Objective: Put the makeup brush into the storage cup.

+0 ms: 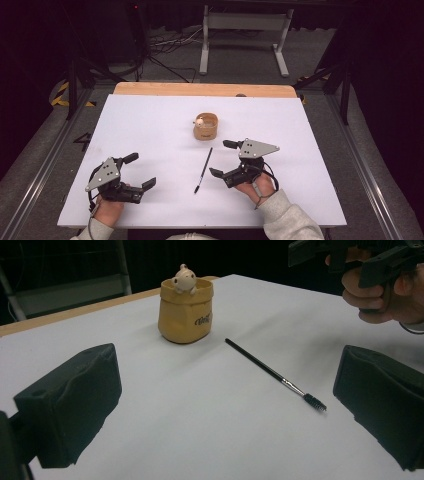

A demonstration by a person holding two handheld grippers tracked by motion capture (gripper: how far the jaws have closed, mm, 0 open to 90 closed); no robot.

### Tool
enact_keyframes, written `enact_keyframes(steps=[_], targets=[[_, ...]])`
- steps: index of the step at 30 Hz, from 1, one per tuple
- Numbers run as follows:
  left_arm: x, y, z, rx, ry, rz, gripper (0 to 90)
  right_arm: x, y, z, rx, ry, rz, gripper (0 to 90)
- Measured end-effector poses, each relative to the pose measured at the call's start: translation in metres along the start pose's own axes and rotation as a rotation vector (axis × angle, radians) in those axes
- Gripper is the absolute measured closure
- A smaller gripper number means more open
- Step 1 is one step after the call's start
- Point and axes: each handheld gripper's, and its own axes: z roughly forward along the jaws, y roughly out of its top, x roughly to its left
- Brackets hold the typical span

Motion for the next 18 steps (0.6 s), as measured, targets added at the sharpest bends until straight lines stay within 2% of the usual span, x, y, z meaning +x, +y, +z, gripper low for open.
enact_keyframes(steps=[1,11,14,15,16,18], targets=[[0.000,0.000,0.000,0.000,0.000,0.000,0.0,-0.001,0.003,0.001,0.023,0.013,-0.008,2.7],[0.000,0.000,0.000,0.000,-0.002,0.000,0.0,-0.009,0.020,0.007,0.132,0.054,-0.054,2.2],[0.000,0.000,0.000,0.002,-0.003,0.000,0.0,-0.009,0.025,0.010,0.176,0.071,-0.092,2.3],[0.000,0.000,0.000,0.002,-0.003,0.000,0.0,-0.009,0.025,0.010,0.176,0.071,-0.092,2.3],[0.000,0.000,0.000,0.001,-0.003,0.001,0.0,-0.009,0.028,0.013,0.210,0.082,-0.131,2.9],[0.000,0.000,0.000,0.001,-0.003,0.001,0.0,-0.010,0.031,0.016,0.241,0.092,-0.146,2.9]])
